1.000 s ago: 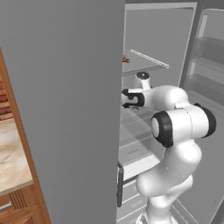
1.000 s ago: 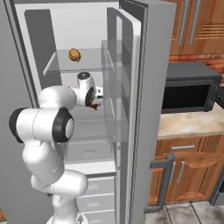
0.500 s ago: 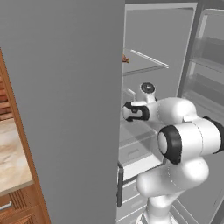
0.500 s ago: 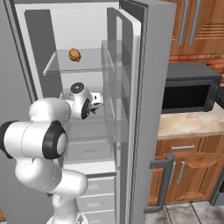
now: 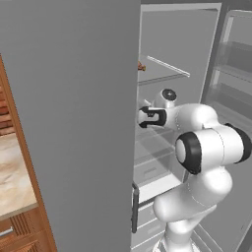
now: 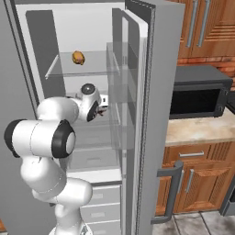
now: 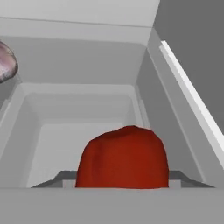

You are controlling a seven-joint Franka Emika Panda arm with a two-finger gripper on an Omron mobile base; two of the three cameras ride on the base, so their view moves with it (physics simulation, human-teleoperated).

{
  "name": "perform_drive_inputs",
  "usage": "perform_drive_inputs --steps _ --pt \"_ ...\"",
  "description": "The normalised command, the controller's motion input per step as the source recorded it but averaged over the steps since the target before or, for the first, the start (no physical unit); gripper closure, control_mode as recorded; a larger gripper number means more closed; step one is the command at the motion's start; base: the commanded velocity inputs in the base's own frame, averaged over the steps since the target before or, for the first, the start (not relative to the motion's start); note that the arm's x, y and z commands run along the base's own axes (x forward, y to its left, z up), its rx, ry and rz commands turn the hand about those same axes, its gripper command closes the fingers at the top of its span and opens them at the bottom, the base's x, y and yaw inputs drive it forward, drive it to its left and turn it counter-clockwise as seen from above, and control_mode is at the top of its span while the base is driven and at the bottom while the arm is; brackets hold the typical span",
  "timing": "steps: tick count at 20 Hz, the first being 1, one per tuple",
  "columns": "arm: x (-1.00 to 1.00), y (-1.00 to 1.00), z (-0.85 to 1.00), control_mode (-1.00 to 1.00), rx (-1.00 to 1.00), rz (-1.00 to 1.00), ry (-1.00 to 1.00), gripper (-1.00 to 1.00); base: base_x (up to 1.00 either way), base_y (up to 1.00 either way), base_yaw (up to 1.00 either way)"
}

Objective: Transport the chicken drumstick and bell pepper to the fridge. Place the chicken drumstick on the rack containing meat and place the bell pepper on the rack containing the vegetable, ensuring meats and vegetables are on different racks.

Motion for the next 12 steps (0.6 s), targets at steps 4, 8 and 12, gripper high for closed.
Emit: perform_drive_inputs --steps 4,8,12 --pt "-0.21 0.00 -0.01 -1.00 0.00 0.01 0.00 -1.00 0.00 0.00 0.00" --pt "-0.03 0.00 0.00 -1.00 0.00 0.00 0.00 -1.00 0.00 0.00 0.00" --pt "-0.24 0.00 0.08 -1.00 0.00 0.00 -0.07 -1.00 0.00 0.00 0.00"
